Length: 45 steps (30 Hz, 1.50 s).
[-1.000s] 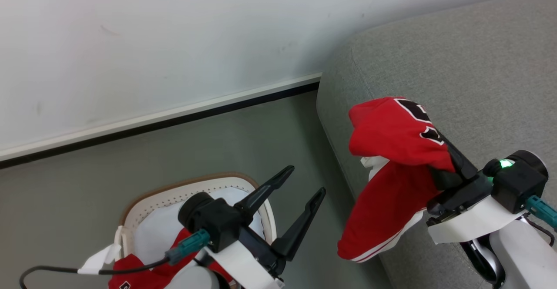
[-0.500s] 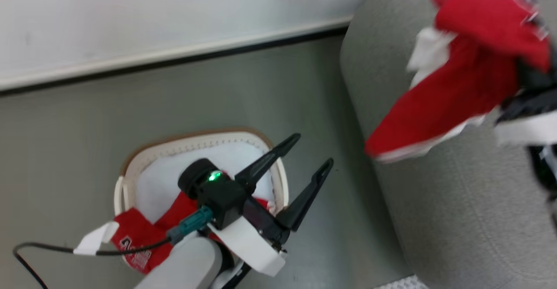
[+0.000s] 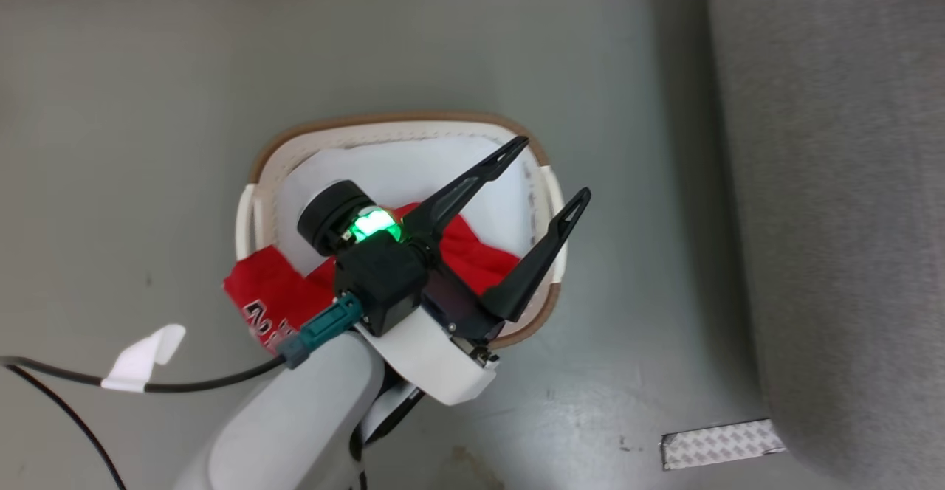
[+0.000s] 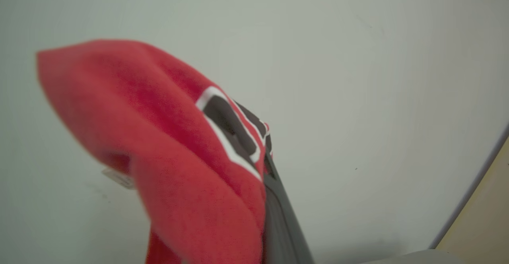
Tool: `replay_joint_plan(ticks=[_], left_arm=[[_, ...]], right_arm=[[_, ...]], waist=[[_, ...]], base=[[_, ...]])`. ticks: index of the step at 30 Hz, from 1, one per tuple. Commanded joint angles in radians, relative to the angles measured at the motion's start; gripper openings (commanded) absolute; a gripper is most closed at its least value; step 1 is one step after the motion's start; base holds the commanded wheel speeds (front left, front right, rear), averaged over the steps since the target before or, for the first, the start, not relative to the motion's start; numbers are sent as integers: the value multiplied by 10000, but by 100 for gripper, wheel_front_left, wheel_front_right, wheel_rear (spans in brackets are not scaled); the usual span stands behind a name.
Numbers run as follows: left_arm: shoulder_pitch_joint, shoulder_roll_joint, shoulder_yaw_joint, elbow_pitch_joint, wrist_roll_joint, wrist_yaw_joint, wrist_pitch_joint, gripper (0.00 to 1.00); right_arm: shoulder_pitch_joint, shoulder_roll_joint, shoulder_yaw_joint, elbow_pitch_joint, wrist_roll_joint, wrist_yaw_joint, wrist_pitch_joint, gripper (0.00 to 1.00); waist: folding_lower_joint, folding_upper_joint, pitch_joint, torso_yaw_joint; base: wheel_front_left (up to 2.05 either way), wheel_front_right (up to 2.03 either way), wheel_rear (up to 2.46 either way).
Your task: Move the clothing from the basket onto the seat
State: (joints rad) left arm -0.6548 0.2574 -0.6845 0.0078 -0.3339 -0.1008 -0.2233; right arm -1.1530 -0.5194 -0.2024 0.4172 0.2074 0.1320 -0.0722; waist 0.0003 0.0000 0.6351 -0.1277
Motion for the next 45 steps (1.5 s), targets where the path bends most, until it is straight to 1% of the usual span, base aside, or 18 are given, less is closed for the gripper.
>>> replay_joint_plan(ticks=[1, 4, 6, 12, 13, 14, 15, 16, 18, 20, 23, 27, 30, 33, 37, 42, 45], left_arm=[[-174, -32, 13, -1, 89, -28, -116, 100], [-292, -121, -44, 24, 83, -38, -174, 100], [-336, -154, -71, 44, 63, -44, -193, 100], [-138, -126, -29, 181, -83, 33, -259, 100], [-81, -126, -23, 203, -111, 48, -246, 100], [-33, -129, -11, 224, -136, 67, -268, 100], [15, -133, -2, 252, -150, 83, -286, 100], [63, -128, 14, 284, -179, 92, -308, 100], [150, -111, 79, 342, -223, 127, -333, 100], [252, -82, 157, 374, -279, 169, -346, 100], [431, -25, 252, 431, -311, 224, -377, 100], [766, 52, 433, 530, -335, 360, -409, 100], [1125, 124, 605, 647, -352, 509, -408, 100], [1557, 160, 876, 690, -425, 685, -413, 100], [2316, 176, 1399, 704, -493, 899, -412, 100], [3277, 167, 2388, 716, -314, 1225, -413, 100], [3880, 107, 3021, 853, -163, 1379, -412, 100]], right_arm=[[-145, -192, -242, 255, -352, -25, 137, 0], [-172, -732, -921, 905, -1574, -25, 404, 0], [-59, -809, -1574, 1479, -2309, -25, 518, 0], [535, 163, -3363, 2704, -4220, -25, 247, 0], [643, 357, -3669, 2894, -4520, -25, 241, 2], [735, 556, -3946, 3064, -4753, -25, 231, 22], [819, 746, -4191, 3237, -4946, -25, 205, 36], [870, 895, -4415, 3373, -5133, -25, 145, 100], [906, 1074, -4812, 3475, -5409, -25, -84, 100], [1026, 1335, -4995, 3585, -5735, -25, -303, 100], [1270, 1652, -4875, 3784, -5927, -25, -590, 100], [1768, 2072, -4242, 4014, -5843, -25, -1076, 100], [2333, 2493, -3680, 4002, -5461, -25, -1535, 100], [3053, 2833, -3009, 3711, -4992, -25, -1809, 100], [4185, 3320, -2155, 2771, -4151, -25, -1944, 100], [6007, 3902, -971, 344, -3070, -25, -1930, 100], [7020, 4209, -288, -740, -2663, -25, -1934, 100]], waist=[[-3, 0, 465, 482], [-3, 0, 682, 717], [-3, 0, 837, 848], [-3, 0, 1165, 1034], [-3, 0, 1165, 1054], [-3, 0, 1155, 1070], [-3, 0, 1120, 1086], [-3, 0, 1061, 1088], [-3, 0, 897, 1059], [-3, 0, 667, 981], [-3, 0, 209, 783], [-3, 0, -514, 468], [-3, 0, -1121, 299], [-3, 0, -1686, 217], [-3, 0, -2418, 231], [-3, 0, -3094, 372], [-3, 0, -3480, 495]], base=[[0, 0, 0], [0, 0, 0], [0, 0, 0], [0, 0, 0], [0, 0, 0], [0, 0, 0], [0, 0, 0], [0, 0, 0], [0, 0, 0], [0, 0, 0], [0, 0, 0], [0, 0, 0], [0, 0, 0], [0, 0, 0], [0, 0, 0], [0, 0, 0], [0, 0, 0]])
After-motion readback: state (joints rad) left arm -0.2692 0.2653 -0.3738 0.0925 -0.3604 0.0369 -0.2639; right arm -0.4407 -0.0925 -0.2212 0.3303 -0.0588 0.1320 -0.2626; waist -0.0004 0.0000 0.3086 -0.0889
